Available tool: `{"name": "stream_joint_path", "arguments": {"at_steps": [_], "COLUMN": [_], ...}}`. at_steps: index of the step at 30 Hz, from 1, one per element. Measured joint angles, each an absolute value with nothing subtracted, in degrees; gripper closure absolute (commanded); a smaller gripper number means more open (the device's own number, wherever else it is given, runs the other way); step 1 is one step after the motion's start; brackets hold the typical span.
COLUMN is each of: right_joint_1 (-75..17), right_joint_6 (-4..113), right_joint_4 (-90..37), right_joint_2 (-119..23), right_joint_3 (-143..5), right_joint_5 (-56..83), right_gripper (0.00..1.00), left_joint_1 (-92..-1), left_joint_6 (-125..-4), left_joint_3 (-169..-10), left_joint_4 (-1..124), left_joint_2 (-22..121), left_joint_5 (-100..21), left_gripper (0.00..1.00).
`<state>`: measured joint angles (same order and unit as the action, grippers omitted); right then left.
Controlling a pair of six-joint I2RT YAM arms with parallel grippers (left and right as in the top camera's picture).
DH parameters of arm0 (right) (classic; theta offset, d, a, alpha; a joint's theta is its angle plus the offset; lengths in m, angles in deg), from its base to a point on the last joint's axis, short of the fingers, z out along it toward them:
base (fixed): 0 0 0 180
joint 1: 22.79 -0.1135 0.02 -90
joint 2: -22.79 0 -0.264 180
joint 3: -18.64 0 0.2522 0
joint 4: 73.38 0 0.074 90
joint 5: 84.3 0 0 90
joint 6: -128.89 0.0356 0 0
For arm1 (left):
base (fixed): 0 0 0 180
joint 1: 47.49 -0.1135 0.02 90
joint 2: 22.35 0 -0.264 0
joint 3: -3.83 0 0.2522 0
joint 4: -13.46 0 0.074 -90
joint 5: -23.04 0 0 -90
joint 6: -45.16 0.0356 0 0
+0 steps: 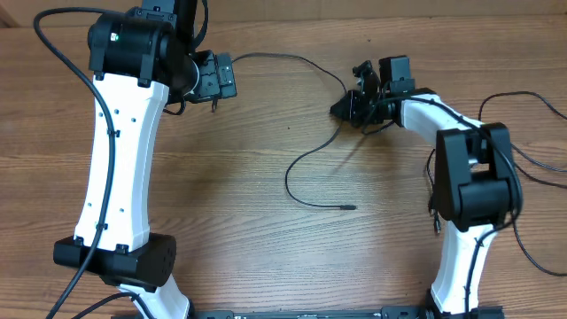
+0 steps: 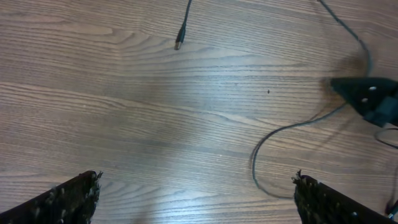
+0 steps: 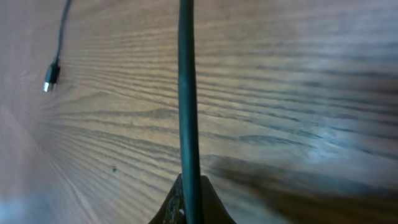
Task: Untangle cables
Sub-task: 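Grasp the remaining cable with the right gripper and pull it up-right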
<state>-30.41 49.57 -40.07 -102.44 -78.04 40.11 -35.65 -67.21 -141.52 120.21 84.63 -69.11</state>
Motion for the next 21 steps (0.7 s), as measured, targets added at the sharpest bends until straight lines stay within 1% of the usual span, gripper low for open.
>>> {"name": "stream_joint_path", "arguments": {"at_steps": [7, 12, 21], "right_joint_1": [-30.4, -30.4, -29.8], "right_joint_6": [49.5, 49.5, 52.7], "right_joint_4": [-39.5, -42.2, -51.0], "right_joint_2": [-89.4, -79.6, -73.1], "right_joint_3": [-78.0, -78.1, -78.0], "right_joint_5": [35.6, 30.8, 27.1], "right_gripper": [0.96, 0.97, 0.96], "left_joint_1": [-35.7, -35.7, -35.7], "left_joint_6": [-67.2, -67.2, -67.2], "left_joint_3": [-141.5, -141.5, -141.5], "left_joint_4": [120.2, 120.2, 120.2], "left_joint_2": [84.6, 84.6, 84.6], "left_joint_5": [-69.1, -69.1, -69.1], "left_gripper": [0.00, 0.00, 0.00]}}
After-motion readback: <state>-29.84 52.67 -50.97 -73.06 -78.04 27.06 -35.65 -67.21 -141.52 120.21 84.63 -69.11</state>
